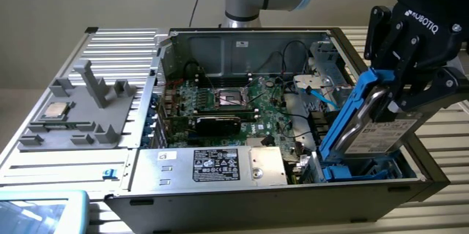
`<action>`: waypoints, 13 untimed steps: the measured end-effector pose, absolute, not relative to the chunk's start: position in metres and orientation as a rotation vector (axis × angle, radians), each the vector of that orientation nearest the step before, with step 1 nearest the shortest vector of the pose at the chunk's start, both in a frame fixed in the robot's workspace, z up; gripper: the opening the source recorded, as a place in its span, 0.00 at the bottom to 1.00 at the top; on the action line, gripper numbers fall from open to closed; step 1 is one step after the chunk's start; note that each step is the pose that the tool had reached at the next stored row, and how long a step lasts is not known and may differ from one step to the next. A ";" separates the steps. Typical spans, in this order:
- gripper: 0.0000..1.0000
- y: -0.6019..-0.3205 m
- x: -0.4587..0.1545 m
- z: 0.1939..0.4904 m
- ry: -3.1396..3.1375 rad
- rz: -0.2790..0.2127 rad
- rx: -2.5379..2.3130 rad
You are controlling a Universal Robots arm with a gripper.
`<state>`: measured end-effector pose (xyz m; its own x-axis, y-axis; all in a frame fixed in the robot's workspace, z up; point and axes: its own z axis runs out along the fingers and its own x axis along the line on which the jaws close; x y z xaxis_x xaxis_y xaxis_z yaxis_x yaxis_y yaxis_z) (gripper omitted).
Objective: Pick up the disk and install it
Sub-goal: 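Insert the disk into the insertion slot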
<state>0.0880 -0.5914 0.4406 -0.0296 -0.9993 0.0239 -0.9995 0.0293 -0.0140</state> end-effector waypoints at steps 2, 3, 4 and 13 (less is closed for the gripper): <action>0.37 -0.591 0.088 0.438 -2.248 0.042 2.183; 0.37 -0.591 0.088 0.437 -2.248 0.042 2.183; 0.37 -0.591 0.088 0.436 -2.248 0.042 2.183; 0.37 -0.588 0.088 0.434 -2.248 0.042 2.183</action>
<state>0.0881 -0.5875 0.4341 -0.0296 -0.9993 0.0241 -0.9995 0.0293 -0.0141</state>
